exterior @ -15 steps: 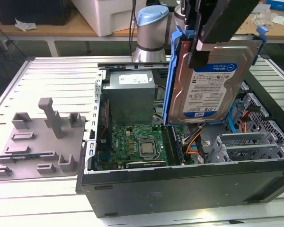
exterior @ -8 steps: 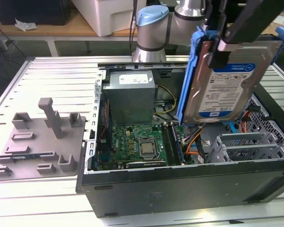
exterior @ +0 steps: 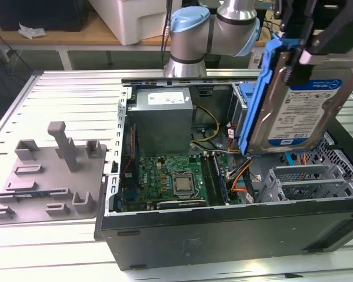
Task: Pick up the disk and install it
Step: 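Insert the disk into the insertion slot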
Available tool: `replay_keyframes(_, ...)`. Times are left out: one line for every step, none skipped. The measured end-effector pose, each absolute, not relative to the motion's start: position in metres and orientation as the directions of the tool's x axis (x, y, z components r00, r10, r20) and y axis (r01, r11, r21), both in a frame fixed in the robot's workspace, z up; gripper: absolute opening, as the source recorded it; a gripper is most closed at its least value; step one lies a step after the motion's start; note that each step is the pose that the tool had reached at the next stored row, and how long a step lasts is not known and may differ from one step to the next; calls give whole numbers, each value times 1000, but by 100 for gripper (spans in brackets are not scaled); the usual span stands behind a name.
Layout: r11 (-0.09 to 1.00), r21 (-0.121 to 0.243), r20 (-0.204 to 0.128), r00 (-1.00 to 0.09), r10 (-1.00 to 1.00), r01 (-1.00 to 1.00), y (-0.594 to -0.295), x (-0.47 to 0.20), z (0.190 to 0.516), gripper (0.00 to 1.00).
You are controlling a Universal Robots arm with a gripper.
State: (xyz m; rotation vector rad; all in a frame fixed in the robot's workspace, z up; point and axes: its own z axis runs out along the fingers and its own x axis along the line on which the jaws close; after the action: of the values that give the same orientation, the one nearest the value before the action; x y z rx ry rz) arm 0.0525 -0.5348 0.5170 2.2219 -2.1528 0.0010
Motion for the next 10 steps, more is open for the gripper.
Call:
replay_keyframes(-31,34,34,32,-999,-999,-535,55,517,37)
replay_keyframes(-31,34,34,32,-999,-999,-535,60,517,37)
replay_keyframes(-31,34,34,32,-999,-999,-535,65,517,37)
replay_keyframes(-31,34,34,32,-999,-999,-535,68,517,37)
replay_keyframes(-31,34,34,32,-999,-999,-535,71,517,37)
replay_keyframes(-31,34,33,32,-999,-999,-536,78,517,37)
replay_keyframes(-31,34,33,32,-999,-999,-536,83,517,37)
replay_keyframes(-31,34,33,32,-999,-999,-536,88,517,37)
replay_keyframes(-31,34,32,32,-999,-999,-536,93,517,37)
replay_keyframes(-31,34,32,32,-999,-999,-536,99,517,37)
